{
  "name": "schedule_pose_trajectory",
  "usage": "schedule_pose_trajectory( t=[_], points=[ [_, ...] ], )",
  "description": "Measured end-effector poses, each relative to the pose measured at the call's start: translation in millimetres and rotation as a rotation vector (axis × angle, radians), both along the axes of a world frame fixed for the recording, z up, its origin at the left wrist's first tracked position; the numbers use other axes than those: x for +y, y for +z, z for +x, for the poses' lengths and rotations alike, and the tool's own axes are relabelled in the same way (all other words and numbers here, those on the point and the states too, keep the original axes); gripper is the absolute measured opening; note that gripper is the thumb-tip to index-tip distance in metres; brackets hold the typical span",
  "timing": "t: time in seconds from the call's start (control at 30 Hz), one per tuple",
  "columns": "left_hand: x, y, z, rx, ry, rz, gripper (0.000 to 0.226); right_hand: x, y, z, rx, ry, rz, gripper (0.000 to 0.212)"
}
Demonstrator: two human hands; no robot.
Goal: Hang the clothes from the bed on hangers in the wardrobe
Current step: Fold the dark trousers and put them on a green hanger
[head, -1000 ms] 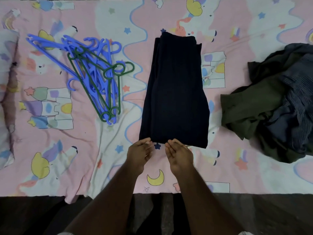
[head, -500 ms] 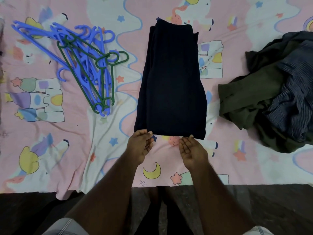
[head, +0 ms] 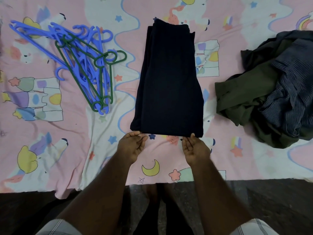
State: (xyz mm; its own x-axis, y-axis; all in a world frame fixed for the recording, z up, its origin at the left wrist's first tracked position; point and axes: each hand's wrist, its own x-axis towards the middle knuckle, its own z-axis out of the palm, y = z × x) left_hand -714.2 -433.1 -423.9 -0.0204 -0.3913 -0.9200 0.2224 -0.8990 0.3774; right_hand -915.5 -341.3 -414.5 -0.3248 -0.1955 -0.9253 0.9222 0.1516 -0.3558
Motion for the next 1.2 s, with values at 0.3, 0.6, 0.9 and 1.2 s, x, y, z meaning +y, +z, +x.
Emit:
schedule_pose_trajectory(
  t=[0.3, 0.6, 0.9, 1.2],
  points=[
    [0.0, 14.1, 11.1, -0.037, 0.003, 0.027, 0.022, 14.9, 13.0, 7.9, -0.066, -0.015, -0.06, 0.039],
    [-30.6, 56.6, 42.5, -0.108, 0.051, -0.111, 0.009, -62.0, 54.5, 58.3, 0.071, 0.362, -0.05, 0.02],
    [-89.7, 62.7, 56.0, -0.237, 0.125, -0.206, 0.018, -160.2, 46.7, 90.9, -0.002, 0.684, -0.148, 0.018],
    [-141.5, 35.7, 60.7, -0.344, 0.099, -0.184, 0.026, -237.3, 19.7, 131.0, 0.059, 1.039, -0.112, 0.025]
  ],
)
